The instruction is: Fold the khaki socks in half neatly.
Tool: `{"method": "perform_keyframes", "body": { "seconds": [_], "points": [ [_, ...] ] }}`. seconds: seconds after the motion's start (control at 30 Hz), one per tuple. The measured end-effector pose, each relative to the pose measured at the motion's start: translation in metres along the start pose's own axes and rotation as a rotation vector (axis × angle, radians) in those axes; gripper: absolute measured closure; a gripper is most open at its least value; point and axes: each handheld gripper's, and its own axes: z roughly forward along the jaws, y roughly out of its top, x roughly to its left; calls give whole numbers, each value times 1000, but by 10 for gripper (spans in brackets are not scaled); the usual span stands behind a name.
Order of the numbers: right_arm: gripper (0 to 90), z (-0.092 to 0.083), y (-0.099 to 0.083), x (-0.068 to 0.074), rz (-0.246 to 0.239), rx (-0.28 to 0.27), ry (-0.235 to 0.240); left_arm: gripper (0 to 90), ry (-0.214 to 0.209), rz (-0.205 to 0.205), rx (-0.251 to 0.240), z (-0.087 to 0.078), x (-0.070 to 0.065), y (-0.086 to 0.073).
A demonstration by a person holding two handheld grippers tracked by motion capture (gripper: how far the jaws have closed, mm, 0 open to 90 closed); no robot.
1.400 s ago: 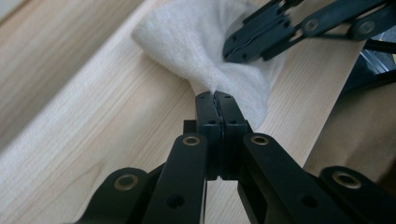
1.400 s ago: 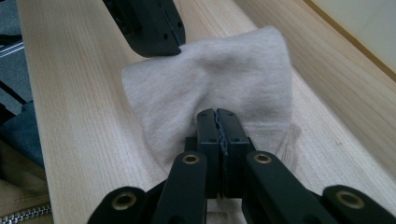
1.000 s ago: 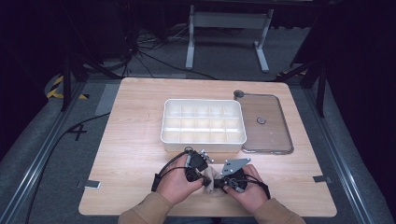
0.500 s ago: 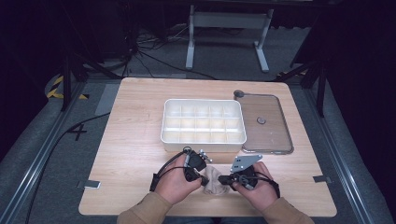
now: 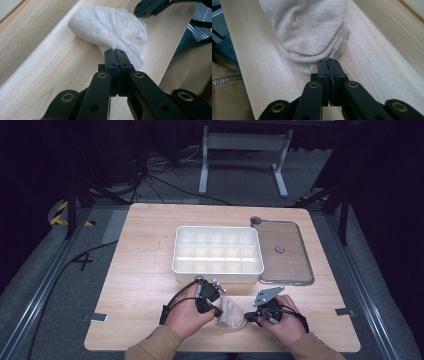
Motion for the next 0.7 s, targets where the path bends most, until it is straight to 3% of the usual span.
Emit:
{"method": "perform_keyframes", "body": {
  "seconds": [0.3,0.7],
  "points": [
    [890,5,3,6,-12,-4,11,900,1,17,-11,0,-6,2],
    [890,10,3,8,-20,-31,12,900,-17,69,-18,4,-13,5]
  ]
}}
